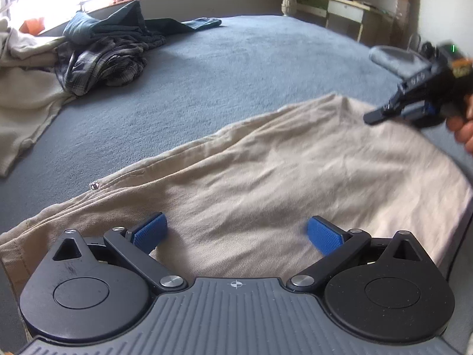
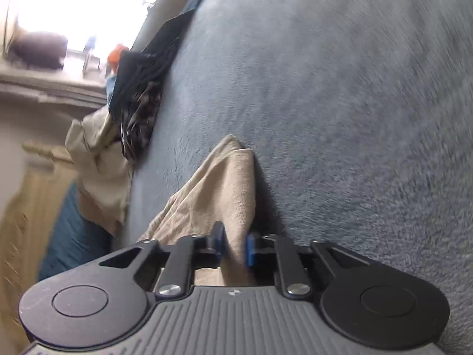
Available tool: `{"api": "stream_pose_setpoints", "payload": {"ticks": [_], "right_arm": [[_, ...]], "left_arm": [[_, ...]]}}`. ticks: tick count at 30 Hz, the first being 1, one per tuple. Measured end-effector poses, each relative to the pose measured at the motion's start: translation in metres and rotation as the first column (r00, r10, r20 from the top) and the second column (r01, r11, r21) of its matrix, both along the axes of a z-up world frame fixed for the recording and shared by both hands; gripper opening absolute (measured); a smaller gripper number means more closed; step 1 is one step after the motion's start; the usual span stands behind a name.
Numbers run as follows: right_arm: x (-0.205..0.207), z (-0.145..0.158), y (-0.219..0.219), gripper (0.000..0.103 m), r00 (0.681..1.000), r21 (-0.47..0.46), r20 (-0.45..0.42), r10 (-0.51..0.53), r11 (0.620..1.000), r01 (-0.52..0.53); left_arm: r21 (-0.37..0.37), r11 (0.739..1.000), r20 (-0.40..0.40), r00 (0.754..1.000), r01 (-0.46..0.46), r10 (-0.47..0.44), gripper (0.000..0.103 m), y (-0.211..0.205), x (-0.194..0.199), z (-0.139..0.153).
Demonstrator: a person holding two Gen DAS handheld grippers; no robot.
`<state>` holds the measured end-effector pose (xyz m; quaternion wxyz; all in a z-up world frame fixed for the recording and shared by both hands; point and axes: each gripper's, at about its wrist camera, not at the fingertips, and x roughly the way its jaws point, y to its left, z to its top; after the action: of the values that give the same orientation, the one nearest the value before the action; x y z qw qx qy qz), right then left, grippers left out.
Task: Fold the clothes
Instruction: 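Lift the held trouser corner up off the blanket with the right gripper, then carry the held beige trousers over onto themselves with the right gripper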
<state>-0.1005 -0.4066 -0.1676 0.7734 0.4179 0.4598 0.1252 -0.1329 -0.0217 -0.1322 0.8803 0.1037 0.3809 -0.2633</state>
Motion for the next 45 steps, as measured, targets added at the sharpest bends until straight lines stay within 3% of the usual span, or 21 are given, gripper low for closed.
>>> {"api": "stream_pose_setpoints", "payload": {"ticks": [7,13,16,18,20,23,27,30,35,40,45], "right_arm": [[-0.010,0.081,0.036,0.007,0.978,-0.104,0.193,0.077,0.993,-0.058],[-0.019,0.123,0.062,0.007,0.964,-0.177,0.238,0.118,0.981,-0.077],[-0.023,0.128,0.063,0.007,0.970,-0.193,0.220,0.106,0.979,-0.063],[-0.026,0.129,0.062,0.007,0.974,-0.193,0.206,0.095,0.980,-0.055],[-0.030,0.130,0.063,0.007,0.976,-0.187,0.198,0.085,0.981,-0.047],[-0.034,0.133,0.071,0.007,0.977,-0.186,0.198,0.085,0.981,-0.047],[-0.040,0.136,0.080,0.007,0.977,-0.189,0.198,0.076,0.981,-0.038],[-0.046,0.135,0.083,0.007,0.978,-0.184,0.198,0.060,0.983,-0.023],[-0.050,0.130,0.078,0.007,0.983,-0.161,0.183,0.024,0.987,0.006],[-0.050,0.127,0.079,0.007,0.983,-0.149,0.182,0.004,0.989,0.024],[-0.051,0.124,0.076,0.007,0.984,-0.110,0.177,-0.028,0.993,0.048]], "left_arm": [[0.031,0.999,0.026,0.999,0.029,-0.030,0.103,-0.001,-0.005,-0.011],[0.007,1.000,0.056,0.998,0.006,-0.006,0.102,0.009,-0.008,0.005],[-0.022,1.000,0.138,0.990,-0.001,0.004,0.102,0.017,-0.009,0.023],[0.006,1.000,0.164,0.986,-0.026,0.024,0.103,0.013,0.001,0.027],[0.071,0.996,0.140,0.989,-0.045,0.035,0.102,0.002,0.020,0.019],[0.107,0.993,0.097,0.995,-0.043,0.033,0.103,-0.013,0.044,-0.002],[0.036,0.993,0.031,0.994,-0.108,0.107,0.103,-0.011,0.065,-0.011],[-0.032,0.986,0.025,0.987,-0.161,0.162,0.102,-0.001,0.065,0.000],[0.004,0.971,-0.002,0.971,-0.237,0.237,0.103,-0.002,0.083,-0.009],[-0.051,0.964,0.015,0.965,-0.263,0.264,0.101,0.017,0.063,0.013],[-0.067,0.985,0.042,0.986,-0.158,0.161,0.101,0.021,0.016,0.024]]}}
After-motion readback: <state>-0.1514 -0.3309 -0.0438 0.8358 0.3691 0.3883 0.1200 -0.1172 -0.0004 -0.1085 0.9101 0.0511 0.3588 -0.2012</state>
